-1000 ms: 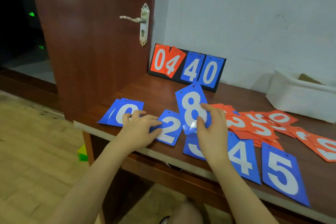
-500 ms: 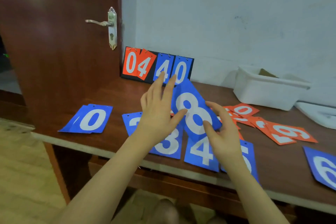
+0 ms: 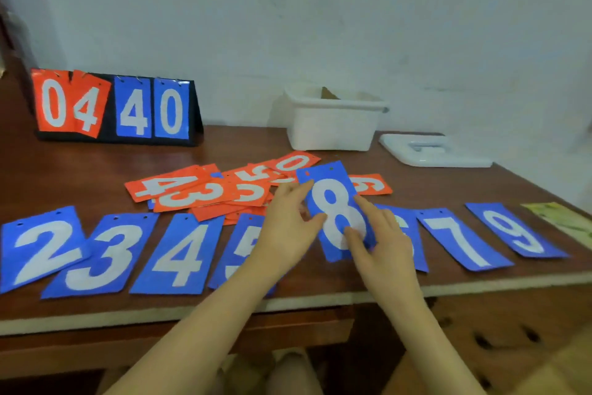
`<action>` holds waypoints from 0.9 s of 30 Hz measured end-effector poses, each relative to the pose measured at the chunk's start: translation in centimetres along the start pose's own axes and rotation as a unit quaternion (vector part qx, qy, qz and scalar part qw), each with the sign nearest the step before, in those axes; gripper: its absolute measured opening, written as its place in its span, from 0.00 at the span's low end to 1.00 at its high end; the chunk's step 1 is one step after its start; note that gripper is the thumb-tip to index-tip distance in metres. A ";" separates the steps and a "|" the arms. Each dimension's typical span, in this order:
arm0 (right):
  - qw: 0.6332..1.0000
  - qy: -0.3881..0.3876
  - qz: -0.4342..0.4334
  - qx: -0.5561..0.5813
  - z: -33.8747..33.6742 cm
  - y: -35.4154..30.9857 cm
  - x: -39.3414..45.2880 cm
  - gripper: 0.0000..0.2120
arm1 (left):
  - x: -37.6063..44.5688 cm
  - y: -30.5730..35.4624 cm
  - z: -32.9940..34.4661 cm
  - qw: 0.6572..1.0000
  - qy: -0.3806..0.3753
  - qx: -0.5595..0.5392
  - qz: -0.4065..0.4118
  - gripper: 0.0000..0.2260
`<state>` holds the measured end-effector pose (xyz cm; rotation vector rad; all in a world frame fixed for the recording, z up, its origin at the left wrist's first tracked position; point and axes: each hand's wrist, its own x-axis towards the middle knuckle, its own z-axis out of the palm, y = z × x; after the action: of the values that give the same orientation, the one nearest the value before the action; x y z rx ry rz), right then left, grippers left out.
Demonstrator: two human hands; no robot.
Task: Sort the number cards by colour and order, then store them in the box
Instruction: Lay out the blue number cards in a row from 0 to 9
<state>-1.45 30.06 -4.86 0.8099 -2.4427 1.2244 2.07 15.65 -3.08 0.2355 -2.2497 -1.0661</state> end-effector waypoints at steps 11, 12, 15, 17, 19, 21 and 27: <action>0.989 -0.075 0.047 -0.119 -4.5 5.6 0.8 0.17 | 2.3 3.0 4.6 0.997 0.035 -0.049 -0.054 0.22; 0.990 -0.040 0.063 -0.116 -4.9 5.9 1.1 0.17 | 2.4 3.4 4.8 0.996 0.030 -0.057 -0.056 0.22; 0.980 0.023 0.126 -0.154 -7.2 8.1 1.4 0.20 | 2.8 4.8 6.3 0.998 -0.002 -0.054 -0.041 0.22; 0.973 0.005 0.146 -0.181 -8.6 9.4 1.4 0.22 | 3.2 6.0 7.8 0.998 -0.025 -0.049 -0.024 0.22; 0.977 -0.043 0.147 -0.150 -9.2 9.9 1.4 0.22 | 3.5 7.0 9.5 0.998 -0.043 -0.050 -0.014 0.22; 0.984 -0.056 0.150 -0.073 -9.2 10.1 1.7 0.22 | 3.9 7.5 10.9 0.997 -0.059 -0.047 -0.024 0.22; 0.985 0.035 0.153 -0.077 -12.5 12.6 3.2 0.21 | 4.4 9.9 16.0 0.985 -0.160 -0.051 -0.039 0.12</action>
<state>-11.48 45.08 -3.91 0.3535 -2.6324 1.1200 -10.16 30.49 -1.24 0.1165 -2.4754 -1.3377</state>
